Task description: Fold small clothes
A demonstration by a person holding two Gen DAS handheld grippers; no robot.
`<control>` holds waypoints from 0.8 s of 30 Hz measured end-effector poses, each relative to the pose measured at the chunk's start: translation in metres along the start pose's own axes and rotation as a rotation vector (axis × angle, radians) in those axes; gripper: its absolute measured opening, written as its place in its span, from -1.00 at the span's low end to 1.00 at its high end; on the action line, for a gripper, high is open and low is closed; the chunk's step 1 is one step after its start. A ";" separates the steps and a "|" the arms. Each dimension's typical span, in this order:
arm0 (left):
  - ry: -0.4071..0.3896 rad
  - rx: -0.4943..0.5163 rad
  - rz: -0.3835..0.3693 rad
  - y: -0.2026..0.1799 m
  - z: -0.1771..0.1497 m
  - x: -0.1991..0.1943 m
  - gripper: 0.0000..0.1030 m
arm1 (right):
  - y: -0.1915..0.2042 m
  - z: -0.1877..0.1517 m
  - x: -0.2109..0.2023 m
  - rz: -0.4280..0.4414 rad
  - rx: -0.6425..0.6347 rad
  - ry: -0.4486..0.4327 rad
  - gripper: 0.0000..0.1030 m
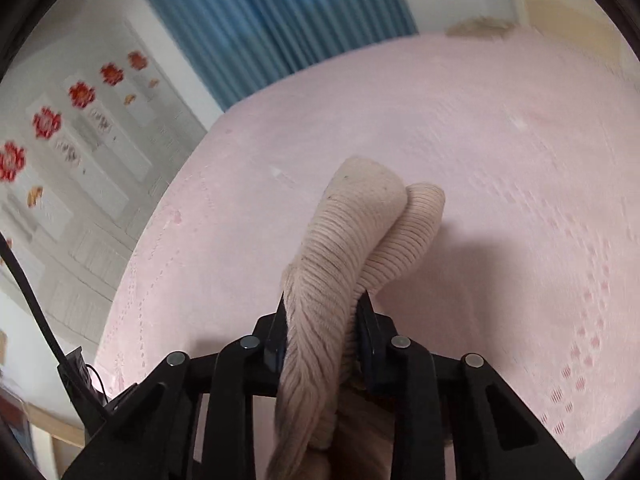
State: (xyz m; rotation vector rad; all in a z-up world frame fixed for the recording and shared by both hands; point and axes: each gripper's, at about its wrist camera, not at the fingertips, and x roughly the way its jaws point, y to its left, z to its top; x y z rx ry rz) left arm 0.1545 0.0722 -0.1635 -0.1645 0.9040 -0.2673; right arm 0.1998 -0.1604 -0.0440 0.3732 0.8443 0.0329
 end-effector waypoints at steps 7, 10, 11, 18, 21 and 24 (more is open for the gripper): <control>-0.020 -0.043 0.006 0.031 0.011 -0.004 -0.15 | 0.065 0.037 0.024 0.105 0.005 -0.023 -0.55; -0.018 -0.072 0.008 0.045 0.010 -0.002 -0.15 | 0.046 0.041 0.038 0.192 0.139 -0.067 -0.55; -0.015 -0.079 0.011 0.048 0.009 0.000 -0.15 | 0.037 0.038 0.047 0.201 0.177 -0.069 -0.55; 0.020 -0.052 -0.001 0.045 -0.002 0.019 -0.15 | -0.050 -0.033 0.105 0.033 0.322 0.000 -0.60; 0.031 -0.013 -0.018 0.029 -0.005 0.026 -0.15 | -0.067 -0.035 0.098 0.071 0.323 -0.002 -0.60; 0.027 0.017 -0.055 0.008 -0.004 0.029 -0.15 | -0.057 -0.033 0.079 0.021 0.182 -0.010 -0.43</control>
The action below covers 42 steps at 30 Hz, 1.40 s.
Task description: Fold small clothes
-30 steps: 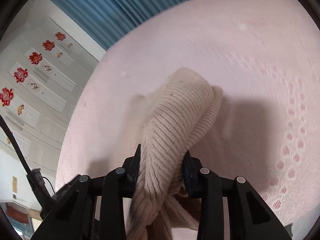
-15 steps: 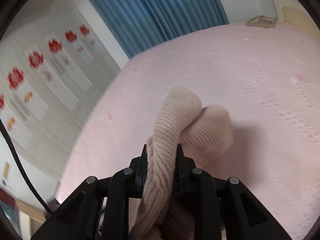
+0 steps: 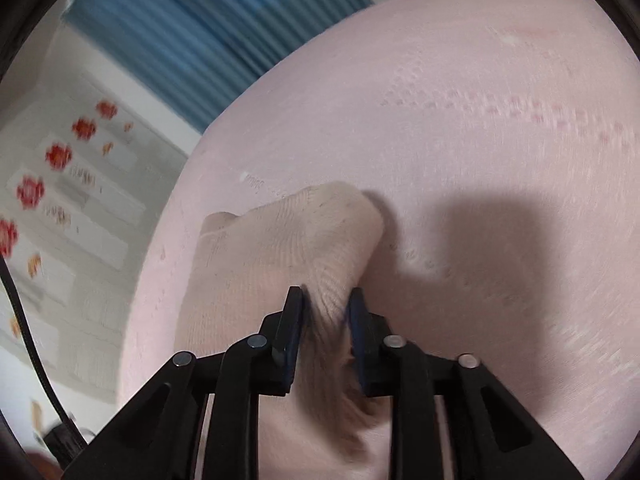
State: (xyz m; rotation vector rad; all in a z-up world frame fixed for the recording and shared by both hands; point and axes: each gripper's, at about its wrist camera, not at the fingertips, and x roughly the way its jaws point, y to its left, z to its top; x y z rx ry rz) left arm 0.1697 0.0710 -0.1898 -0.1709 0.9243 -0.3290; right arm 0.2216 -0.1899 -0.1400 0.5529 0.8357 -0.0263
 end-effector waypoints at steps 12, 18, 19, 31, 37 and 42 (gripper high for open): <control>-0.063 0.062 -0.030 -0.070 0.044 0.033 0.02 | 0.021 -0.037 -0.044 0.032 -0.287 -0.044 -0.23; -0.014 0.133 0.064 -0.081 0.034 0.065 0.17 | 0.010 -0.037 -0.010 0.008 -0.302 0.005 -0.42; -0.004 0.135 0.057 -0.081 0.032 0.067 0.18 | 0.008 -0.037 -0.003 0.010 -0.298 0.023 -0.64; -0.002 0.096 -0.028 -0.065 0.024 0.059 0.22 | -0.017 -0.038 0.025 -0.043 -0.243 0.078 -0.70; -0.082 0.079 -0.004 -0.053 0.046 0.043 0.17 | 0.016 -0.018 0.002 -0.038 -0.398 -0.015 -0.49; -0.098 0.088 0.018 -0.047 0.074 0.052 0.11 | 0.041 0.014 0.011 0.059 -0.432 -0.047 -0.45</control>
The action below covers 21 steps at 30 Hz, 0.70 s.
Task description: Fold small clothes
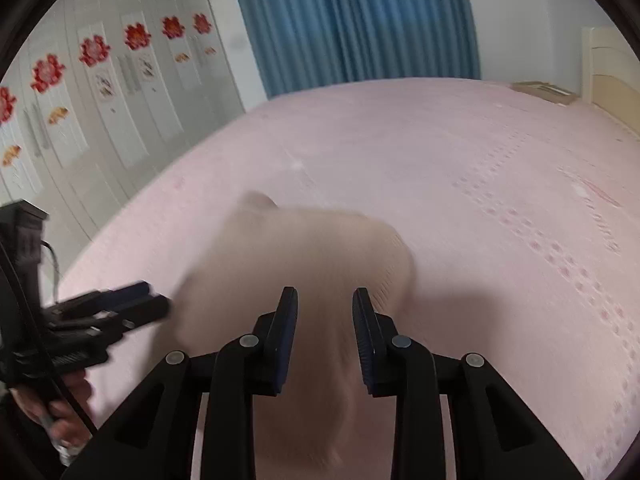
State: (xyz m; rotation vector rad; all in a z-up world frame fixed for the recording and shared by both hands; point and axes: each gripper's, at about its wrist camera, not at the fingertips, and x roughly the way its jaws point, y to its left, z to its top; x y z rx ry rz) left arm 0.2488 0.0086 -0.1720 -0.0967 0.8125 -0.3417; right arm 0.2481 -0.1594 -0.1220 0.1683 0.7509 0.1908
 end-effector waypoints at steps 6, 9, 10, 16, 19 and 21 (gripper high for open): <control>0.056 0.048 0.046 -0.002 0.015 0.037 -0.17 | -0.003 -0.003 0.048 0.013 -0.018 0.091 -0.45; 0.051 0.087 0.067 -0.007 0.011 0.043 -0.16 | -0.010 -0.008 0.057 0.009 -0.006 0.105 -0.44; 0.048 0.103 0.079 -0.007 0.008 0.046 -0.16 | -0.011 -0.010 0.059 0.005 -0.004 0.110 -0.44; 0.046 0.107 0.101 -0.013 0.008 0.057 -0.16 | -0.007 -0.015 0.072 -0.045 -0.037 0.134 -0.41; 0.041 0.095 0.098 -0.014 0.005 0.055 -0.15 | -0.012 -0.015 0.077 -0.023 -0.007 0.144 -0.39; 0.038 0.096 0.105 -0.014 0.003 0.053 -0.15 | -0.015 -0.016 0.077 -0.013 0.011 0.154 -0.38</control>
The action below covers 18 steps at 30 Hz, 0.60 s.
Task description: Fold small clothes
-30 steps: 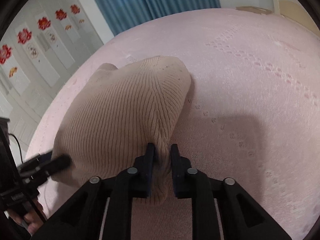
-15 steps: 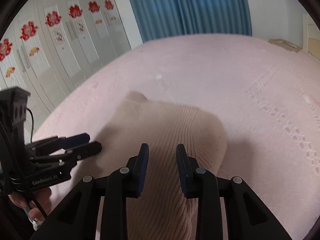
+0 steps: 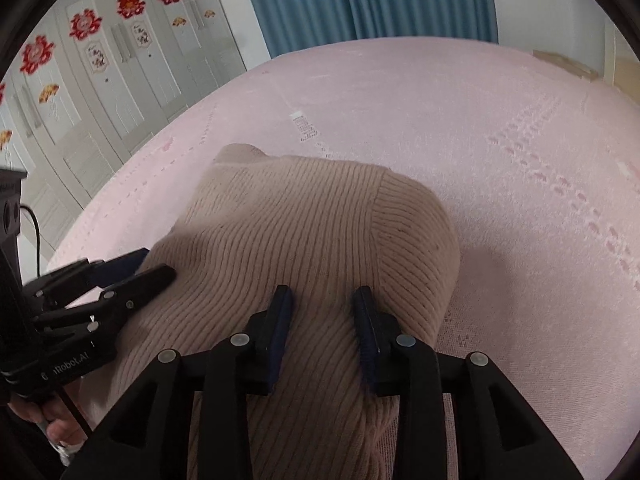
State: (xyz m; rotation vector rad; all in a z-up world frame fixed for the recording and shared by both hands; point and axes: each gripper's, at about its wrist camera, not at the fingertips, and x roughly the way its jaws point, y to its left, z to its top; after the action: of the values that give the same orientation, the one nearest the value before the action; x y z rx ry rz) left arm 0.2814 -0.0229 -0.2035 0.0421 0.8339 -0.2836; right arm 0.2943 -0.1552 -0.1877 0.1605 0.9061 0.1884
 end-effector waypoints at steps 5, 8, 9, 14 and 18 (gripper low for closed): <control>0.009 -0.016 0.002 0.001 0.000 -0.002 -0.15 | 0.008 0.002 0.000 -0.037 -0.005 0.012 -0.38; 0.011 -0.019 0.004 0.003 0.001 -0.001 -0.10 | 0.006 0.004 -0.001 -0.028 0.015 0.015 -0.37; 0.012 -0.022 0.006 0.003 0.001 -0.002 -0.07 | 0.007 0.005 -0.002 -0.025 0.018 0.015 -0.37; 0.019 -0.055 0.002 0.008 0.000 -0.012 0.03 | 0.012 -0.001 -0.022 -0.060 -0.005 -0.016 -0.35; 0.037 -0.070 -0.004 0.012 -0.002 -0.024 0.02 | 0.015 -0.009 -0.042 -0.106 -0.022 -0.027 -0.35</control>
State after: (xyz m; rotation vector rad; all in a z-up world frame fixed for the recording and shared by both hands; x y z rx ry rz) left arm 0.2674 -0.0054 -0.1880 -0.0199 0.8806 -0.2576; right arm 0.2602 -0.1496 -0.1577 0.0940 0.8825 0.0976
